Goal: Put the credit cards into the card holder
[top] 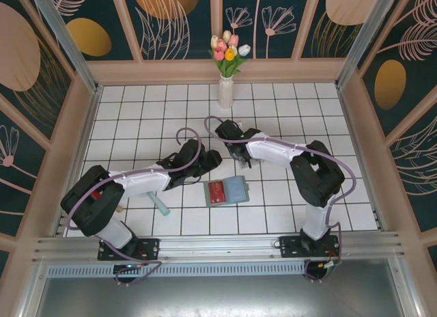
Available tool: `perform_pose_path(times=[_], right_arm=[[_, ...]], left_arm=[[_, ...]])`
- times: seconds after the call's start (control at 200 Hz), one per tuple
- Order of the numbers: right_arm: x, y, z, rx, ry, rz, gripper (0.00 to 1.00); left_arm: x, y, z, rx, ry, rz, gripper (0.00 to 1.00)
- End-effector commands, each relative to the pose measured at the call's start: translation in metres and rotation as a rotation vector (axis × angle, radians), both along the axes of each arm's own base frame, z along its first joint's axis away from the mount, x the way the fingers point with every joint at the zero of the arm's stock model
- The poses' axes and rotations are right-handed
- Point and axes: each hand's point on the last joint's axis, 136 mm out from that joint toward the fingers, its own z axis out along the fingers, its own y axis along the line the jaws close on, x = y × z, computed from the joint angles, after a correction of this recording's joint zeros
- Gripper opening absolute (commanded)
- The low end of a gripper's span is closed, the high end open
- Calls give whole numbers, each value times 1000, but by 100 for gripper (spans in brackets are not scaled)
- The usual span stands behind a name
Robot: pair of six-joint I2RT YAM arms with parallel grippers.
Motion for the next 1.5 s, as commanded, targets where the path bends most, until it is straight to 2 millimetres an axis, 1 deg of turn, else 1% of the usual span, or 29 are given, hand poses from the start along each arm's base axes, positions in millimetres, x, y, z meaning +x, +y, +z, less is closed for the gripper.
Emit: perform_pose_path(times=[0.0,0.075,0.185,0.295,0.42,0.49,0.59,0.741,0.796,0.866,0.896,0.931,1.141,1.286,1.341,1.496], right_arm=[[0,-13,-7,-56,-11,-34,36],[2,-15,2,-67,-43,-38,36],[7,-17,20,-62,-91,-48,35],[8,-16,31,-46,-113,-43,30],[6,-17,28,-45,-106,-43,26],[4,-17,24,-45,-95,-43,19],[3,-18,21,-45,-87,-47,18],[3,-18,28,-32,-100,-47,14],[3,-17,32,-25,-105,-45,9],[3,-16,36,-12,-111,-47,8],[3,-16,37,-6,-112,-45,3],[3,-14,38,4,-109,-40,1],[0,-7,45,59,-96,-37,2],[2,-11,45,62,-101,-51,3],[3,-13,44,55,-98,-52,5],[6,-23,36,34,-78,-76,6]], left_arm=[[1,-2,-3,-13,7,0,55],[1,-2,-2,-14,7,1,55],[1,-2,-2,-14,6,-1,55],[1,-2,-3,-16,8,0,56],[0,-2,-2,-17,9,-2,56],[0,-2,-3,-17,11,-2,56],[-1,-1,-4,-15,14,-2,56],[0,-2,-3,-17,12,-1,56],[0,-2,-4,-16,13,-3,56],[0,-2,-4,-16,14,-3,56],[0,-3,-4,-17,15,-4,56],[0,-3,-4,-16,14,-5,56],[1,-5,-5,-18,17,-10,56],[0,-5,-4,-19,17,-10,56],[0,-5,-4,-19,18,-10,56],[0,-5,-6,-19,21,-10,56]])
